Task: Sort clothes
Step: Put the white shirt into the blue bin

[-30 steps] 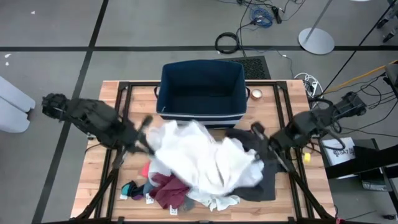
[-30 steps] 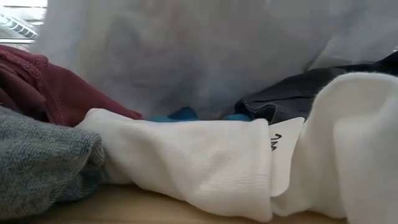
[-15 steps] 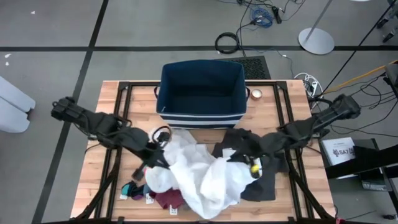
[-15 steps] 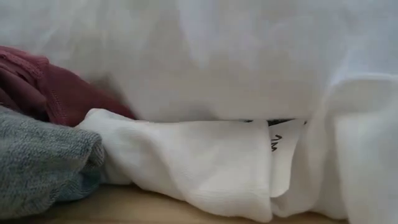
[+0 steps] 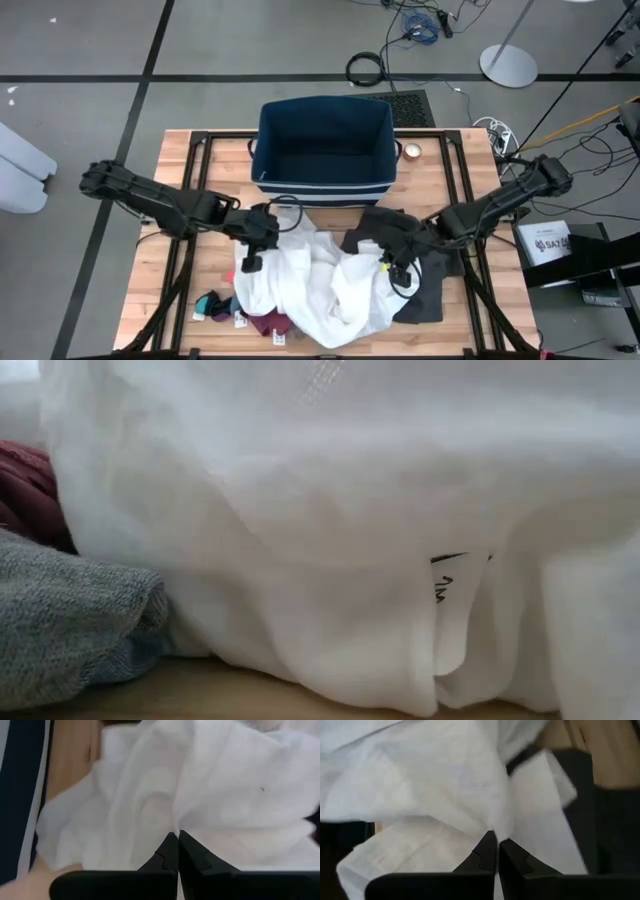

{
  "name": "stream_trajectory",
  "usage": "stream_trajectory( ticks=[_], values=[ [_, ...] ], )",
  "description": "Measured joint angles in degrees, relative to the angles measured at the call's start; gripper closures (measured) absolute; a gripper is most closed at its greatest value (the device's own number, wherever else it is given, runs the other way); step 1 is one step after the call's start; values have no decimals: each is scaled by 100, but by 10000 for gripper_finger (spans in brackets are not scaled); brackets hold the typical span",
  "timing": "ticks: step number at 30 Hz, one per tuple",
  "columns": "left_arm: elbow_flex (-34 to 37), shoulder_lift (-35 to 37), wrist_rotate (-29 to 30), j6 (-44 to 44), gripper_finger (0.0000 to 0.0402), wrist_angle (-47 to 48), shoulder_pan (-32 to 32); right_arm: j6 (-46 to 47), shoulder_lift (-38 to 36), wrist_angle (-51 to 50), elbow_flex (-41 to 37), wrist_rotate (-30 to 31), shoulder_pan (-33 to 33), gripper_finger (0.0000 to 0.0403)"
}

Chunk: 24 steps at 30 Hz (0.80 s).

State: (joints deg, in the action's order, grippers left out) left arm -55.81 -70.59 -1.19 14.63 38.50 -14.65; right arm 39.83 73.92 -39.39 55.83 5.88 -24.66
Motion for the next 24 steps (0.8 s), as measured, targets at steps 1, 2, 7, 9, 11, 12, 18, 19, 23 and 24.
stream_trajectory(
  ticks=[1,2,7,9,11,12,18,19,23,24],
  values=[
    [66,-2,0,-1,401,-121,6,137,-2,-91,0,0,-28,403],
    [114,-4,0,-17,401,-284,6,180,-1,-160,0,4,-60,402],
    [150,-2,-6,-301,401,-769,2,-433,1,-147,0,292,-229,370],
    [150,-2,-2,-341,397,-858,6,-732,1,-131,0,326,-241,344],
    [150,-2,-2,-341,393,-876,4,-943,1,-142,2,422,-230,314],
    [150,-2,-2,-337,392,-880,2,-1022,0,-140,0,500,-225,298],
    [150,-2,-2,-342,389,-890,2,-1312,5,-165,2,656,-84,211],
    [150,-2,-2,-348,389,-899,2,-1379,18,-164,2,658,-62,200],
    [150,-2,-3,-473,388,-939,2,-1748,94,-158,0,776,34,172],
    [150,-2,-2,-498,388,-962,2,-1837,113,-154,0,777,60,169]
  ],
)
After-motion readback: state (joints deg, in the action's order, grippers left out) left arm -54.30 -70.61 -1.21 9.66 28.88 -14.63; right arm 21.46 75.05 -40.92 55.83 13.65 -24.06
